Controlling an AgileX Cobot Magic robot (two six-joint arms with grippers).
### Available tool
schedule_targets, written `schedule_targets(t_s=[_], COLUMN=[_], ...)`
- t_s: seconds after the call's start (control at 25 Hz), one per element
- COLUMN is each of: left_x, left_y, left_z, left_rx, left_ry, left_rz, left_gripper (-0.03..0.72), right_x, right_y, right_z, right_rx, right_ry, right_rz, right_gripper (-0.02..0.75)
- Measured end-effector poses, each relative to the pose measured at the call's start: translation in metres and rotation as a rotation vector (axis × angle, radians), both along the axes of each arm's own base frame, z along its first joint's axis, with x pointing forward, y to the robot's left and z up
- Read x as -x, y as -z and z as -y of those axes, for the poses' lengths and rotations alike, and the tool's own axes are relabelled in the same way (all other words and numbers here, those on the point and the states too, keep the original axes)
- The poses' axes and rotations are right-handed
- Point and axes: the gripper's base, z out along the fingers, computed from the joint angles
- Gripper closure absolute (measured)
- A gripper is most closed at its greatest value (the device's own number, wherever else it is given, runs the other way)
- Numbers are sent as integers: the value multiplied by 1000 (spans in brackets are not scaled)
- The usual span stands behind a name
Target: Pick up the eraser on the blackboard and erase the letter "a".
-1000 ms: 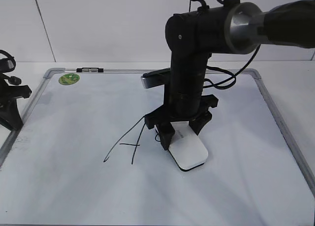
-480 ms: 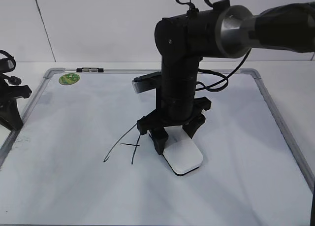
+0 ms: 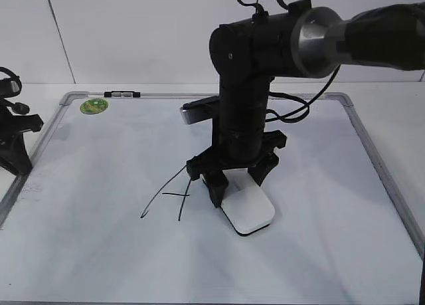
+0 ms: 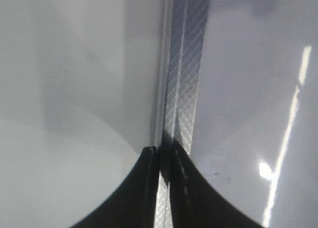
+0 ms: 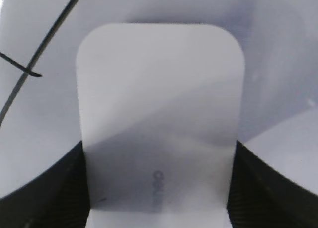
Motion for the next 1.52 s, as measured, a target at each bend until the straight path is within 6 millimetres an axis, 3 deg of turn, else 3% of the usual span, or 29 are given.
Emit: schedule_targets(t_s=[0.68,1.08,1.52], left_x=[-1,-1,-1], left_y=[0,1,1], left_z=[0,0,0], left_rx=[5,5,5], left_ry=[-5,-3,-3], left_rz=[6,5,5], left_gripper=[652,657,658], right_x=[-10,-25,-26], right_y=[0,0,0], right_z=[14,38,40], right_rx=[1,3,15], right_ry=[40,110,120], right_rz=[3,4,13], right_gripper=[206,206,206])
